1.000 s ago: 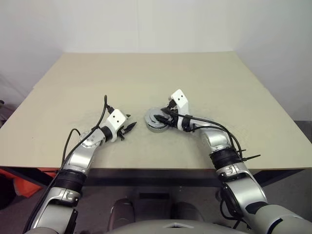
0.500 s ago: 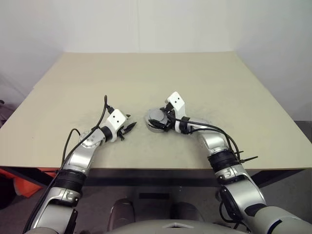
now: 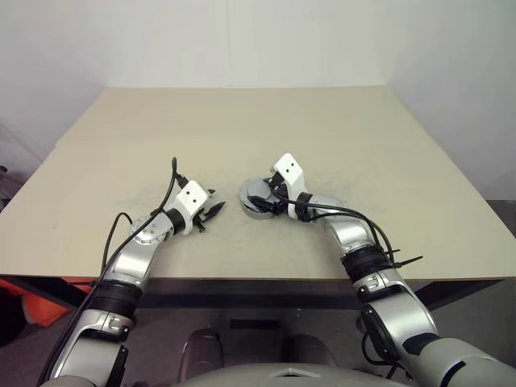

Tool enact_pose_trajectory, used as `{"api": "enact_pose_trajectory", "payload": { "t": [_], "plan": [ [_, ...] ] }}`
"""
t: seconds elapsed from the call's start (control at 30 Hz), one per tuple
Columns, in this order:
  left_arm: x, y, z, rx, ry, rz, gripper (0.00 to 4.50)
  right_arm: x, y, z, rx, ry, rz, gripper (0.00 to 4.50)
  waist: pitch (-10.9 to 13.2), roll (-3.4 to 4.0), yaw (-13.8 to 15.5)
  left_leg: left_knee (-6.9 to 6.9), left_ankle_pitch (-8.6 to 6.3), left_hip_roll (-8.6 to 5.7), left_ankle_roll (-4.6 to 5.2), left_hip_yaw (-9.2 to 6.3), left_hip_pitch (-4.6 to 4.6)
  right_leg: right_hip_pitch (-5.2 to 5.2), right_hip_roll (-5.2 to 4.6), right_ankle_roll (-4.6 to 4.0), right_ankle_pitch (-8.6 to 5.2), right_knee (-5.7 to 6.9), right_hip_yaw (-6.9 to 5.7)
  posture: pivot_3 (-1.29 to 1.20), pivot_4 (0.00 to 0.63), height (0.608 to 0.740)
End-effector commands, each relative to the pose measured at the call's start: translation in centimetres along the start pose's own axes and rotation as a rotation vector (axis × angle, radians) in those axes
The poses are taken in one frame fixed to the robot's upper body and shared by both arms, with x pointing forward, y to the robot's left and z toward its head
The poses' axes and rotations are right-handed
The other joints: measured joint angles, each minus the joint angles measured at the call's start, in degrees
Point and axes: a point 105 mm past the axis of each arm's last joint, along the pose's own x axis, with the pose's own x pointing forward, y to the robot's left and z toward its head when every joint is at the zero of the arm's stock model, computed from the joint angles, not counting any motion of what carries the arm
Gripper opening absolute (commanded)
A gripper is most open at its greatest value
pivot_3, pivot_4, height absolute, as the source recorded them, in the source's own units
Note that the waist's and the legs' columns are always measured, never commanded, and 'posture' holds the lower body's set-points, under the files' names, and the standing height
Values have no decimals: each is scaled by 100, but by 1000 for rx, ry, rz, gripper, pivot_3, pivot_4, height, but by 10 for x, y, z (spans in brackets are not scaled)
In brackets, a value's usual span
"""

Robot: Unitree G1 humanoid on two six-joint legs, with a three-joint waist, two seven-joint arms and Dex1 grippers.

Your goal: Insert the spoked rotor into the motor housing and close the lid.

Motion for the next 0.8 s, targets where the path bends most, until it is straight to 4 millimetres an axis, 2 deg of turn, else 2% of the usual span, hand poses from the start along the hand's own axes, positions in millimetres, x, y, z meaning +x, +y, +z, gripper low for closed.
{"api": "enact_pose_trajectory", "payload": {
  "t": [0.03, 0.13, 0.27, 0.37, 0.67, 0.8],
  "plan": [
    [-2, 10, 14, 36, -42, 31, 2138, 0, -3, 5, -19, -4, -6, 3114, 0, 0, 0, 0, 0, 0, 0, 0, 0, 0, 0, 0, 0, 0, 0, 0, 0, 740],
    [-2, 10, 14, 36, -43, 30, 2138, -3, -4, 11, 17, -26, 3, 3114, 0, 0, 0, 0, -1, 0, 1, 0, 0, 0, 0, 0, 0, 0, 0, 0, 0, 740],
    [-1, 9, 13, 33, -41, 27, 2138, -14, -7, 30, 66, -82, 46, 3114, 0, 0, 8, 0, -1, 0, 2, -1, -3, 0, 0, 0, 0, -1, 0, 0, 0, 740],
    [-1, 8, 12, 32, -40, 24, 2138, -19, -5, 32, 51, -71, 73, 3114, 0, 0, 9, 0, -1, 0, 2, -2, -8, -1, 0, 0, 0, -4, -1, 0, 0, 740],
    [0, 8, 13, 34, -41, 22, 2138, -21, 4, 13, -38, 12, 108, 3114, 1, 0, 9, 0, -1, 0, 2, -2, -8, -3, -1, 0, 0, -5, -2, 0, 0, 740],
    [-1, 8, 13, 34, -39, 22, 2138, -19, 2, 7, -40, 31, 89, 3114, 1, 0, 7, 0, -1, 0, 2, -2, -7, -2, 0, 0, 0, -4, -2, 0, 0, 740]
  ]
}}
